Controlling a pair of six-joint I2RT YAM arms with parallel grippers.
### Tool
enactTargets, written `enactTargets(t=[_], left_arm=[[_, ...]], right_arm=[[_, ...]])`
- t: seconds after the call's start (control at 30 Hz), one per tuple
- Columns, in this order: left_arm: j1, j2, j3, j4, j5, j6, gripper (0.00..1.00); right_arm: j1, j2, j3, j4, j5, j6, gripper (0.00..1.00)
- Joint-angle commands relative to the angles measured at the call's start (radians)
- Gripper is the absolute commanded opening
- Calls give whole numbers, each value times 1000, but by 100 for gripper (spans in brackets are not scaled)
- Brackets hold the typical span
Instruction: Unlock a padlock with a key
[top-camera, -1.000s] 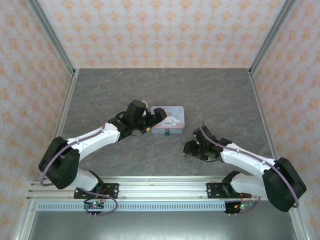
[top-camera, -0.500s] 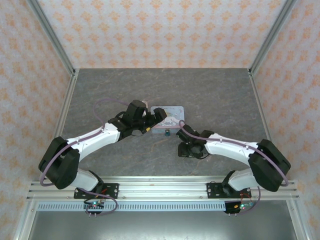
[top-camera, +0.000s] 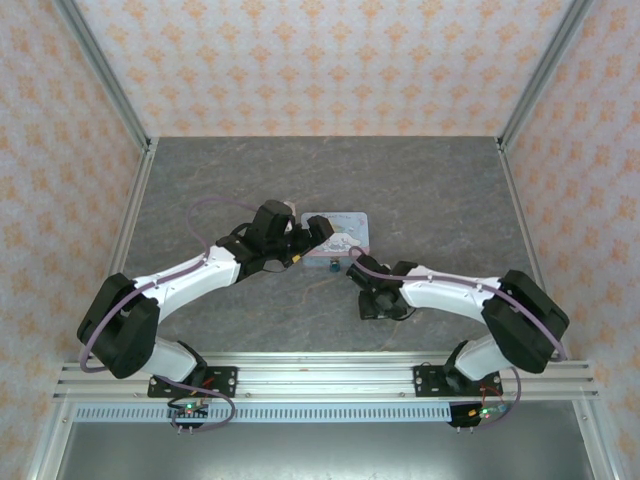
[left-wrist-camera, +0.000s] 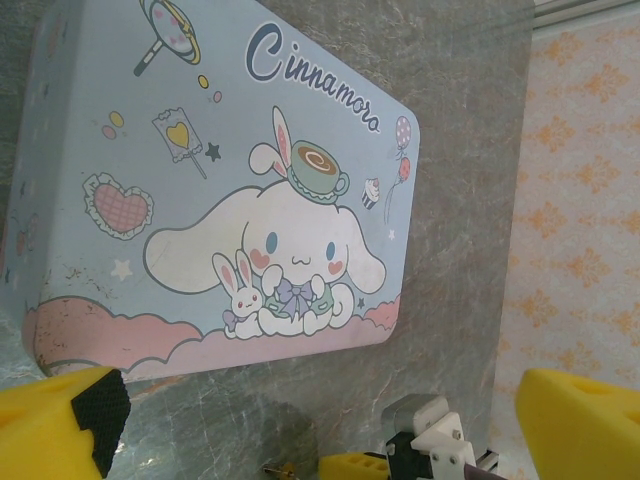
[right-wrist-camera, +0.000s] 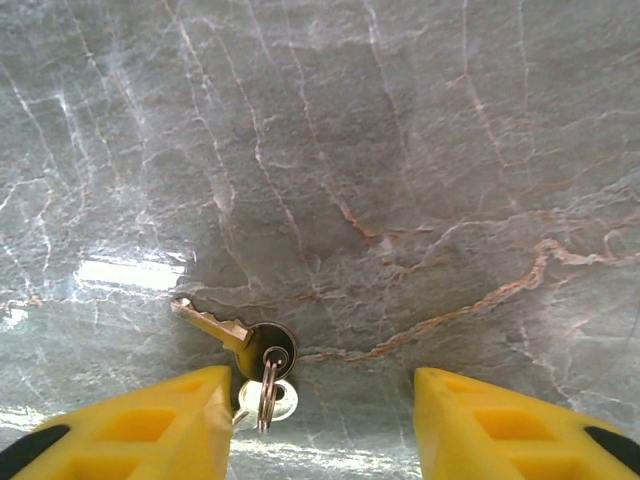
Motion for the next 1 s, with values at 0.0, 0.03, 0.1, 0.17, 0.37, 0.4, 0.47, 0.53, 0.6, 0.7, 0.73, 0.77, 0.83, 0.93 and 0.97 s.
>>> enactTargets(t=[0.0,0.03,0.1,0.17,0.37,0.4,0.47,0.53,0.6,0.7,0.73,0.77,0.83,0.93,0.97], left_arm=[[-10,2,12,-9,-29,26,100],[-10,3,13,-9,-29,27,100],[-10,5,15,-13,-30,30,100],[-10,5,19,-15,-31,32,100],[-10,4,19,-17,-29,32,100],[-10,3,20,-20,-29,33,100],[-10,1,19,-22,-31,35,100],[-10,1,19,-23,-30,38,100],[-10,-1,18,-26,-30,39,100],[-10,-4,14,-28,-25,41,100],[-10,-5,10,-27,-22,41,100],[-10,-7,4,-22,-14,38,100],[-14,-10,-11,-3,0,25,100],[-34,-10,-34,28,16,4,100],[-42,-9,-42,35,19,-2,100]], right_arm=[[3,52,-11,40,41,-24,42],[3,54,-11,42,38,-27,40],[3,58,-12,50,24,-37,32],[0,60,-11,54,6,-47,22],[-22,47,-25,81,-59,-65,0],[-28,43,-32,86,-66,-65,0],[-40,30,-45,97,-85,-67,0],[-57,12,-59,109,-102,-70,0],[-75,-17,-74,124,-134,-80,0],[-91,-52,-91,135,-166,-90,0],[-93,-62,-95,137,-174,-92,0],[-94,-74,-99,140,-187,-96,0],[-95,-103,-112,160,-208,-99,0],[-100,-139,-130,181,-221,-92,0],[-103,-146,-130,181,-224,-88,0]])
